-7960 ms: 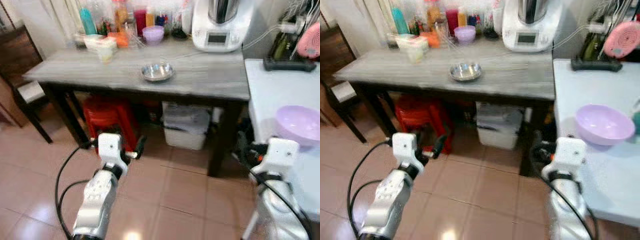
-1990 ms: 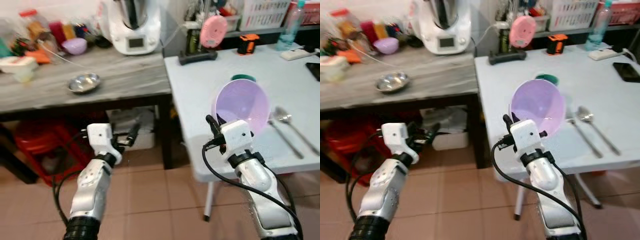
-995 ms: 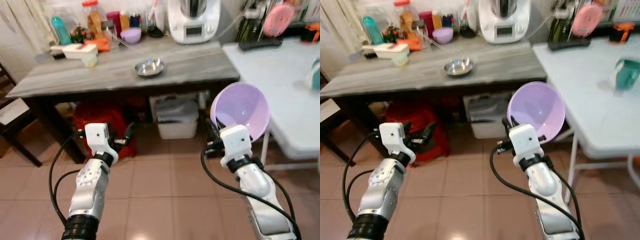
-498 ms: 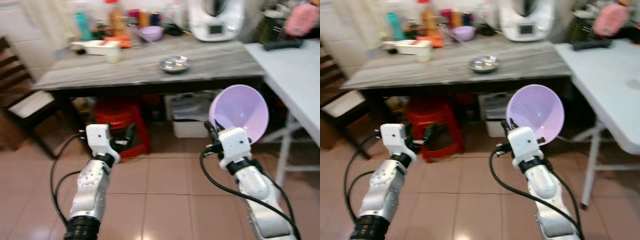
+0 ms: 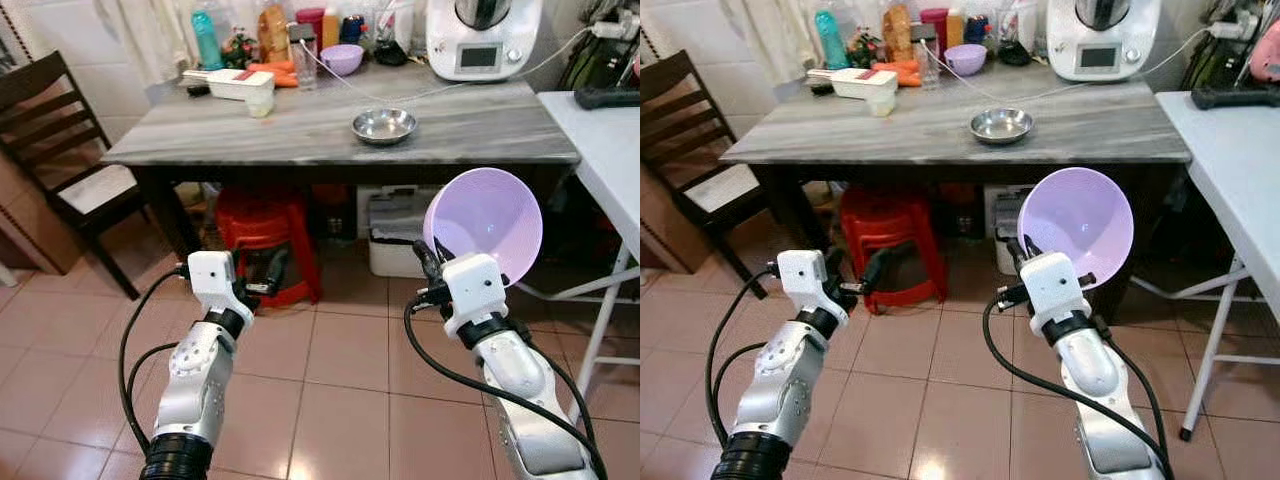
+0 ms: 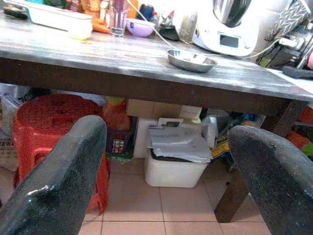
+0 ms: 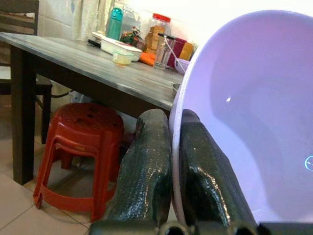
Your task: Setting the table
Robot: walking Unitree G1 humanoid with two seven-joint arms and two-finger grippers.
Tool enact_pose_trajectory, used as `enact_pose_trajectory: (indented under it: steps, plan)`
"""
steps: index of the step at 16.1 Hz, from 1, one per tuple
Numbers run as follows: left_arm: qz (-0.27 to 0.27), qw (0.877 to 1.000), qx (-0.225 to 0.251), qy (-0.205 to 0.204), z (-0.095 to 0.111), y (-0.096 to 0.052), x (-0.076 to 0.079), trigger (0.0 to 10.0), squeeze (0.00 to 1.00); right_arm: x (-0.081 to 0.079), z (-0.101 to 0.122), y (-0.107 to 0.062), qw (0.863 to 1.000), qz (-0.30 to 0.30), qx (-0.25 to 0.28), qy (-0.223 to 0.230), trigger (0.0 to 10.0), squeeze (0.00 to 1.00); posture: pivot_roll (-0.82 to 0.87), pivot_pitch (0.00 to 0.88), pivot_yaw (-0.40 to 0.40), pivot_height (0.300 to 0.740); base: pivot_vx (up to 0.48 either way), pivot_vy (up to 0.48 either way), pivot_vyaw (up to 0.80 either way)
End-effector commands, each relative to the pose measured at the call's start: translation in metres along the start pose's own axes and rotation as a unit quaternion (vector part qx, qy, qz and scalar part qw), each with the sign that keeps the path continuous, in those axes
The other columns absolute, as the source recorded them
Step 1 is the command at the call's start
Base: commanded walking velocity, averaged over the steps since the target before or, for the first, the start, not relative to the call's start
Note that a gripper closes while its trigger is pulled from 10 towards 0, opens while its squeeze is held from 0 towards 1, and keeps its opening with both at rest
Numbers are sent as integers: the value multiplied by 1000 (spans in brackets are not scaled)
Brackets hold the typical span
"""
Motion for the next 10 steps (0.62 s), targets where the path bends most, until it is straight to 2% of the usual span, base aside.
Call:
enact_pose_trajectory:
  steps: [1, 6, 10]
  plan:
    - [-5, 1000, 2, 1, 3, 0, -1, 10000, 0, -2, 11, 4, 1000, 6, 22, -2, 10000, 0, -120, 0, 105, 740, 311, 0, 0]
    - [-10, 1000, 0, -1, 2, 0, 2, 10000, 0, -2, 12, 3, 1000, 7, 23, -4, 10000, 0, -120, 0, 108, 740, 331, 0, 0]
    - [-14, 1000, 0, -2, 2, 0, 3, 10000, 0, -2, 13, 4, 1000, 8, 24, -5, 10000, 0, -122, 0, 108, 740, 337, 0, 675]
Point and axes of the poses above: a point about 5 cm out from each wrist's last joint towards the gripper, its own y axis pointing out of the wrist towards the gripper, its own z axis along the axis of the wrist's last joint, x = y × z, the point moved 4 cm from there along y, pointing out of the wrist towards the gripper, and after that the axes turned 2 degrees about -y, right-handed, at the moved point
